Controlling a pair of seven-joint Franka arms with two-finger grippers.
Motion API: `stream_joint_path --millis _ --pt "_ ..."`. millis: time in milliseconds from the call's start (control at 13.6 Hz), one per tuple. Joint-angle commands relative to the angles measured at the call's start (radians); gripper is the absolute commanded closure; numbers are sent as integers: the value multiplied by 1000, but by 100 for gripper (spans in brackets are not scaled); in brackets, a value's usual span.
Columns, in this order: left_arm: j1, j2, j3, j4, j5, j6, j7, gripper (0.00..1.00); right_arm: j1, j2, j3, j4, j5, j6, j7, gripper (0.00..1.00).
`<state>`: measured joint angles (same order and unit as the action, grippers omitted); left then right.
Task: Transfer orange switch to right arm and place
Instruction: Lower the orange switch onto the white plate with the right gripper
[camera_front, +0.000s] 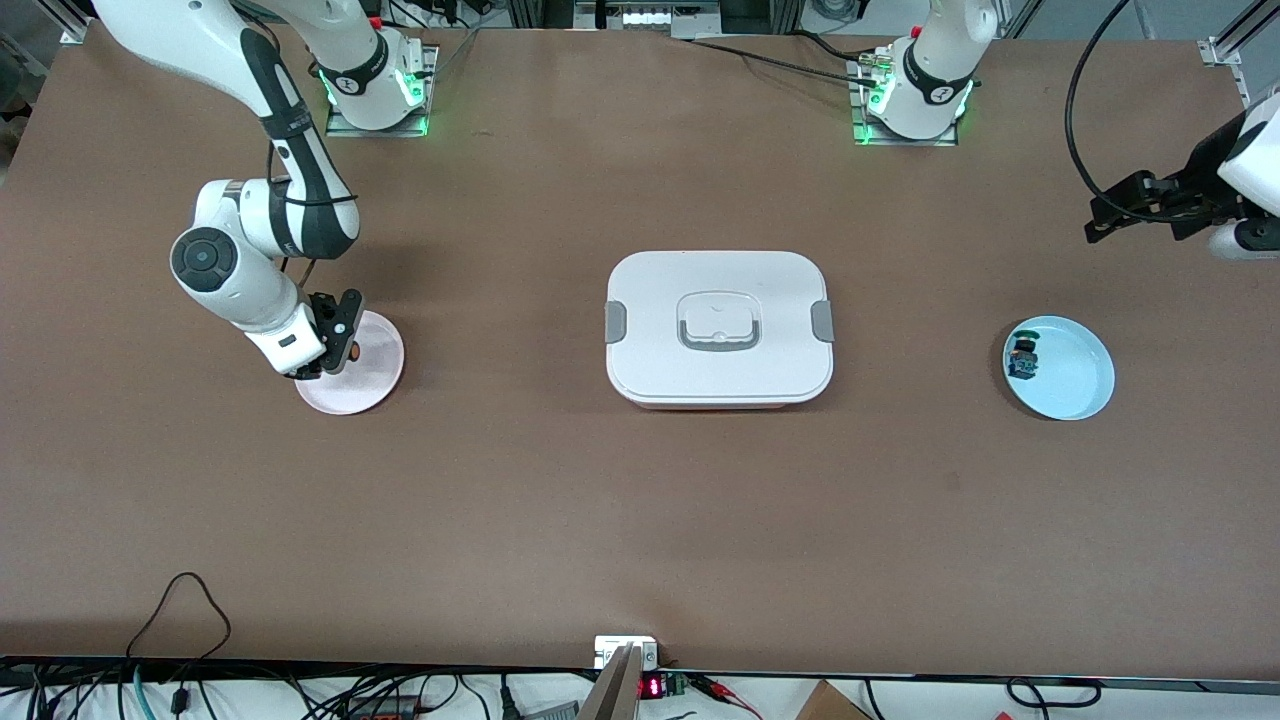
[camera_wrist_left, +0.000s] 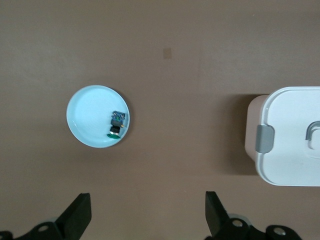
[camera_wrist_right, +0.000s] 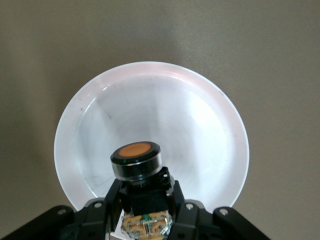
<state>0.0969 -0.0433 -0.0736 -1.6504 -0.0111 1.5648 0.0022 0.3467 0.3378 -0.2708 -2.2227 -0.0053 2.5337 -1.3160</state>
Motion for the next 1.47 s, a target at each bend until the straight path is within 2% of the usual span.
stream_joint_path --millis 0,294,515,589,662,736,957,1398 --pt "1 17 2 32 26 0 70 0 -2 13 -1 -32 -18 81 -35 100" --pt "-14 17 -29 34 23 -21 62 0 0 44 -1 -63 -18 155 -37 100" --pt "-22 58 -60 61 26 -31 56 0 1 50 1 -75 -18 163 -37 100" --pt "-8 62 -60 76 25 -29 58 0 1 49 1 -75 -18 160 -34 87" --pt "1 66 -48 80 13 -31 59 0 1 47 1 -74 -16 152 -16 14" --pt "12 66 -48 83 13 -31 59 0 1 43 1 -74 -16 152 -18 0" --pt "12 66 -54 81 17 -35 55 0 1 18 1 -74 -16 146 -19 0" --pt "12 74 -57 78 14 -35 44 0 6 -100 1 -5 -5 -33 37 0"
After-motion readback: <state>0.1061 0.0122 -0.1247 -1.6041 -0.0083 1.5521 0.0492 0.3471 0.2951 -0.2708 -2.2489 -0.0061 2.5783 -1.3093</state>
